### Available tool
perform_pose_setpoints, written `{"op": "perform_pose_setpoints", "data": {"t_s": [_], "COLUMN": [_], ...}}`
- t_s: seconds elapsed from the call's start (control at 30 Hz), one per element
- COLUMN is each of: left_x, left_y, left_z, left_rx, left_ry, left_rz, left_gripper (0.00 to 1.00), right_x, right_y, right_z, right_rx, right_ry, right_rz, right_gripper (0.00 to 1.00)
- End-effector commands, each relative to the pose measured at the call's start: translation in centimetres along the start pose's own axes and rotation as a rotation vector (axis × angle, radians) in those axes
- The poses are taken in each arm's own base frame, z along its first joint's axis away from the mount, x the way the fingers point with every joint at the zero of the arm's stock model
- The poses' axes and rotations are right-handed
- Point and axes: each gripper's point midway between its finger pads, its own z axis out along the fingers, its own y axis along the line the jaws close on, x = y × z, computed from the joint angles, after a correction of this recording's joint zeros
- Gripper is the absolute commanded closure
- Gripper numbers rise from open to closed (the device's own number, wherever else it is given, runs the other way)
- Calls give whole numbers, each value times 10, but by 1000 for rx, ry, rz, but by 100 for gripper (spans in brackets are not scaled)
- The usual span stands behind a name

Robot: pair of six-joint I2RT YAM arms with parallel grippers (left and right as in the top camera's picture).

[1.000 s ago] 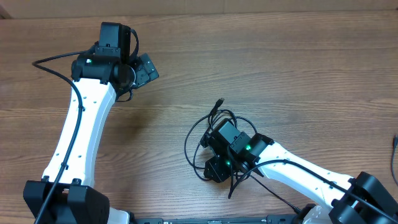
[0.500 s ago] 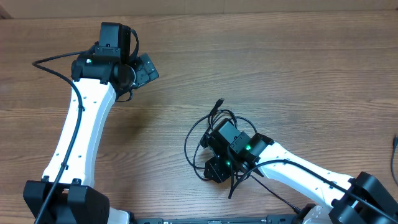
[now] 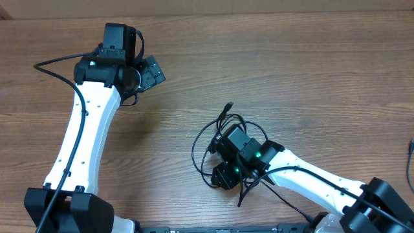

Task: Untangle cables
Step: 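Close the right gripper on the black cable strands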

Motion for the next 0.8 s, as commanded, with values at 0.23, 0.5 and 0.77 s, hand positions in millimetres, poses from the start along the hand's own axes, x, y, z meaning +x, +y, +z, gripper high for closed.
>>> {"op": "perform_pose_setpoints", "data": {"t_s": [0.23, 0.5, 0.77], "left_x": [-2, -2, -2], "left_y": [-5, -5, -5], "left_z": [-5, -5, -5], "left_rx": [16, 16, 17], "left_ry": [-12, -12, -12], "left_rz": [17, 17, 18], "left_gripper": [0, 1, 0], "right_x": [14, 11, 5], "right_y": [-10, -9, -8], "right_z": [20, 20, 17], "right_rx": [18, 15, 23], "right_ry": [66, 56, 46], "right_rz": [20, 42, 39], "right_gripper": [68, 79, 96]}}
